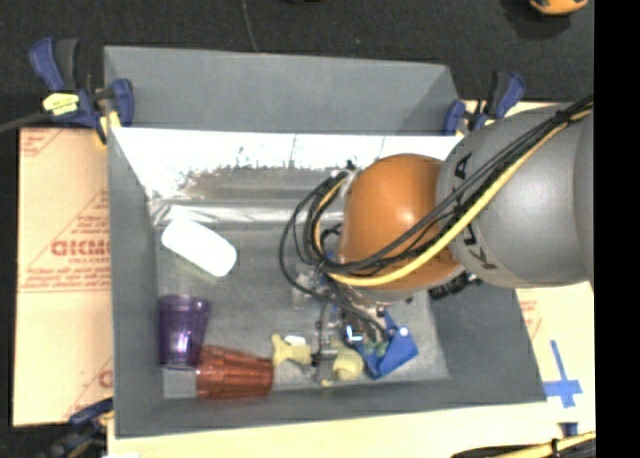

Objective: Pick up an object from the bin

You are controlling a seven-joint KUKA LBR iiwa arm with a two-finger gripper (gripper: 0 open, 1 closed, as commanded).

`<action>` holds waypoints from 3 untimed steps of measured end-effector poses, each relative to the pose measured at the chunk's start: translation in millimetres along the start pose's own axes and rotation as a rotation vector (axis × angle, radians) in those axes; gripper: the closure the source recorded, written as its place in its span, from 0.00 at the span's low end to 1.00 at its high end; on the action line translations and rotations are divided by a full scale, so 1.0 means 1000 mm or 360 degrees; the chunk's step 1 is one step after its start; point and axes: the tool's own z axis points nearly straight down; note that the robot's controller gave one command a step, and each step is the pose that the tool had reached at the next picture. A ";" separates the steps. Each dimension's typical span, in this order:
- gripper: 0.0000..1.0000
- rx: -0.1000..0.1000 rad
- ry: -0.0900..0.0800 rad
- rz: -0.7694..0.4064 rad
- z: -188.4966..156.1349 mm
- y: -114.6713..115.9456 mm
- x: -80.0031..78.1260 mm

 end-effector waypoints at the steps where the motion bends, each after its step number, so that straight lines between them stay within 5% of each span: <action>1: 0.00 0.0000 0.0000 0.0001 0.000 0.000 0.000; 2: 0.00 -0.0002 -0.0008 0.0037 0.087 -0.012 -0.007; 3: 0.00 -0.0006 -0.0020 0.0047 0.099 -0.012 -0.012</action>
Offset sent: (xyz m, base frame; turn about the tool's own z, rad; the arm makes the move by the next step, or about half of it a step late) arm 0.0041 -0.0129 -0.0878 0.0179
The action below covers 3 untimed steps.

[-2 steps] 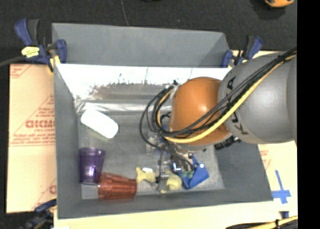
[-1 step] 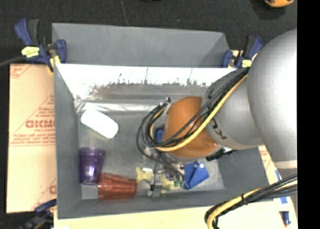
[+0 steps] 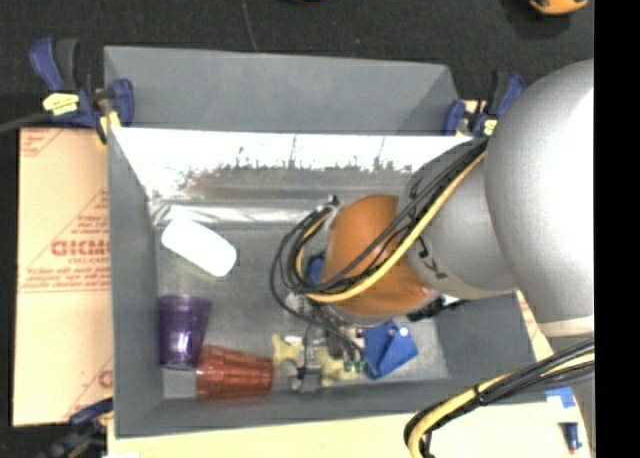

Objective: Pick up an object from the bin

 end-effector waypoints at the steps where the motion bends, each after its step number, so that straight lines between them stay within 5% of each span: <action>1: 0.00 -0.0003 0.0001 0.0037 0.000 -0.009 0.001; 2: 0.00 0.0002 -0.0001 -0.0160 -0.001 -0.027 -0.002; 3: 1.00 0.0004 -0.0001 0.0173 -0.025 -0.109 -0.011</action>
Offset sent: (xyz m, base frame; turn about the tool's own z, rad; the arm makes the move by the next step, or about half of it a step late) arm 0.0038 0.0051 0.0004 -0.3872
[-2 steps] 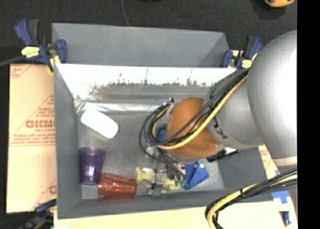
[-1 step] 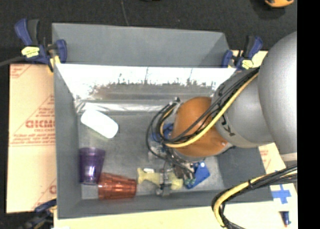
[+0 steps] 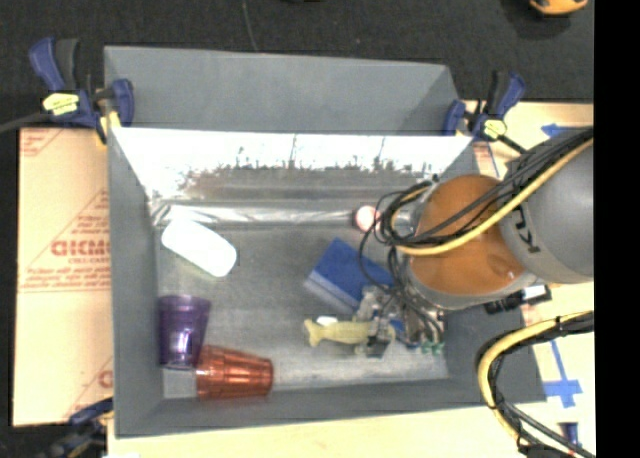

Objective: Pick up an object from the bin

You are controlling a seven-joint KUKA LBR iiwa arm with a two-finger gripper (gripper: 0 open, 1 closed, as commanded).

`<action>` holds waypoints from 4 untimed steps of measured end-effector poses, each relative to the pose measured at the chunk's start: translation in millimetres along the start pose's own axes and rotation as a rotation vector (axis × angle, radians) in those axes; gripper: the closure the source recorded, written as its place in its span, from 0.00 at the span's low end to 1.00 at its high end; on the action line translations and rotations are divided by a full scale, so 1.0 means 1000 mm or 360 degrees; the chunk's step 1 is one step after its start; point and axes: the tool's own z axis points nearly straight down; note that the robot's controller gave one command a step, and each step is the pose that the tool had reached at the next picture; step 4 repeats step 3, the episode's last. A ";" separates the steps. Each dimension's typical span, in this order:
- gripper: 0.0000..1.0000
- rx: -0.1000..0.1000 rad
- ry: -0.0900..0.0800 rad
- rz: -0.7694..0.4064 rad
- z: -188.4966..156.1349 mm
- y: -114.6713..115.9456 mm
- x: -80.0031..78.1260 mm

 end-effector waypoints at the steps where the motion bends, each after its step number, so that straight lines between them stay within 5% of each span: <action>1: 1.00 -0.0001 0.0000 0.0001 0.000 0.000 0.000; 2: 1.00 0.0002 0.0006 -0.0052 -0.061 0.006 -0.020; 3: 1.00 0.0001 0.0011 -0.0117 -0.126 0.027 -0.022; 4: 1.00 0.0001 0.0011 -0.0117 -0.126 0.027 -0.022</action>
Offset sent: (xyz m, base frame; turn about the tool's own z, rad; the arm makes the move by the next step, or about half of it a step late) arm 0.0340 0.0067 0.1023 -0.0568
